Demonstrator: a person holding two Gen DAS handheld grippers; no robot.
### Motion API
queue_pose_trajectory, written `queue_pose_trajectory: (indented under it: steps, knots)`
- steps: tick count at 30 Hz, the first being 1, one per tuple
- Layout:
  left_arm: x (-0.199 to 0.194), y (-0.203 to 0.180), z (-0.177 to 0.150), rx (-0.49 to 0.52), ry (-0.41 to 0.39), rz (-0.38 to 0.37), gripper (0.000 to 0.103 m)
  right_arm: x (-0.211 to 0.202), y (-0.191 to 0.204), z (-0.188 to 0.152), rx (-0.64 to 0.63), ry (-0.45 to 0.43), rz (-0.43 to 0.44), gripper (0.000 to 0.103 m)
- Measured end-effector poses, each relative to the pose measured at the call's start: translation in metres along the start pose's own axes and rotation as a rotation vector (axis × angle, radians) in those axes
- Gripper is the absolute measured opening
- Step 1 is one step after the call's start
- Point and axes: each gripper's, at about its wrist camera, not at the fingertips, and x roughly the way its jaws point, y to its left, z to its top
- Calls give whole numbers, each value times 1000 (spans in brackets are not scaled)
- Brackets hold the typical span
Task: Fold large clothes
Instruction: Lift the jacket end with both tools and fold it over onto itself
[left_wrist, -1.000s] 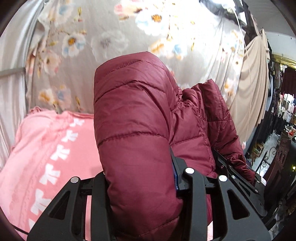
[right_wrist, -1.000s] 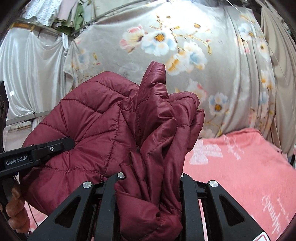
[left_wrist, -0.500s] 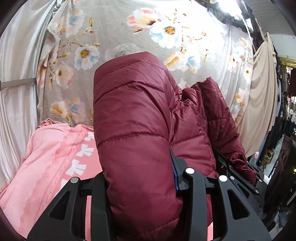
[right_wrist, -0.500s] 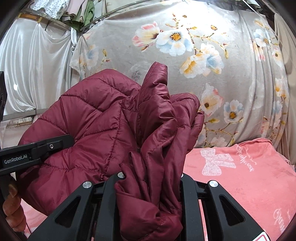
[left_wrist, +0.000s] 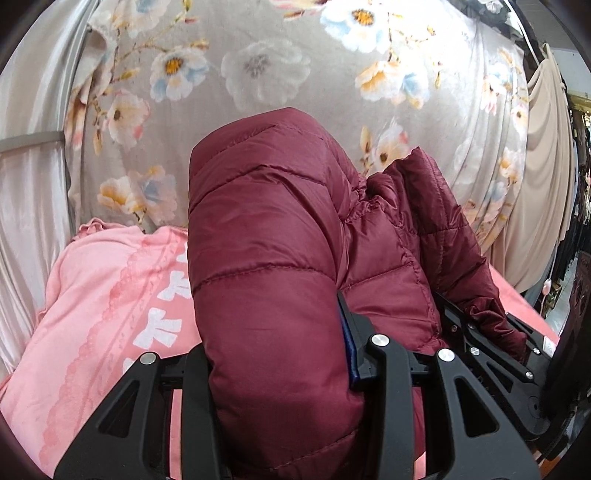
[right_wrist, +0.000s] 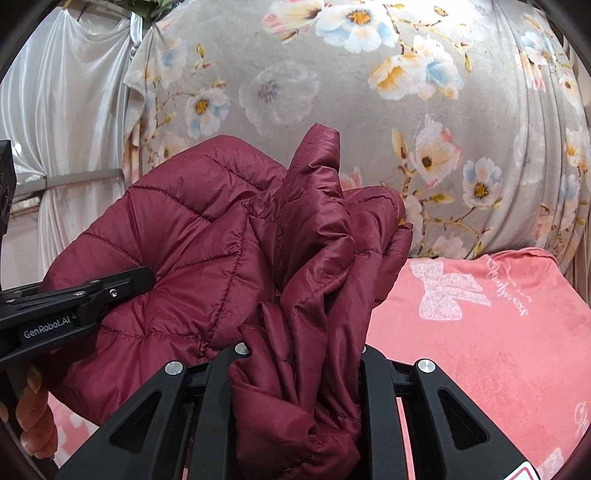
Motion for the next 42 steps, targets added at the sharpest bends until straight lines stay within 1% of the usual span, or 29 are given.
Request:
queue_pose_trajectory:
  steps: [9,18,24,26,31,36,38,39,40,42]
  knots:
    - [51,14,-30,17,49,-16,37,43,-2,-33,-11,72,-28,18]
    - [103,19,-66,-1,131,-34,37,85,-14,-74,-7,180,-54,18]
    - [134,24,-95,-30,202,-37,37,105,-20,-97,0,247,-60,18]
    - [140,24,-103,-32,219,-33,38,107,-22,-101,8,252,-60,18]
    - [141,21,-111,-18,203,-22,41,109,-28,-104,34,276,-57,18]
    - [145,24,-115,-31,206,-20,44,113,-30,-105,48,303,-59,18]
    - [146,26,-119,-39,209,-16,46,115,-30,-105,46,316,-65,20]
    - [147,26,-120,-44,211,-13,47,116,-30,-105,44,328,-69,23]
    - [147,27,-121,-51,215,-10,49,117,-30,-106,45,335,-72,28]
    - [148,29,-122,-61,222,-2,52,115,-31,-106,54,354,-76,33]
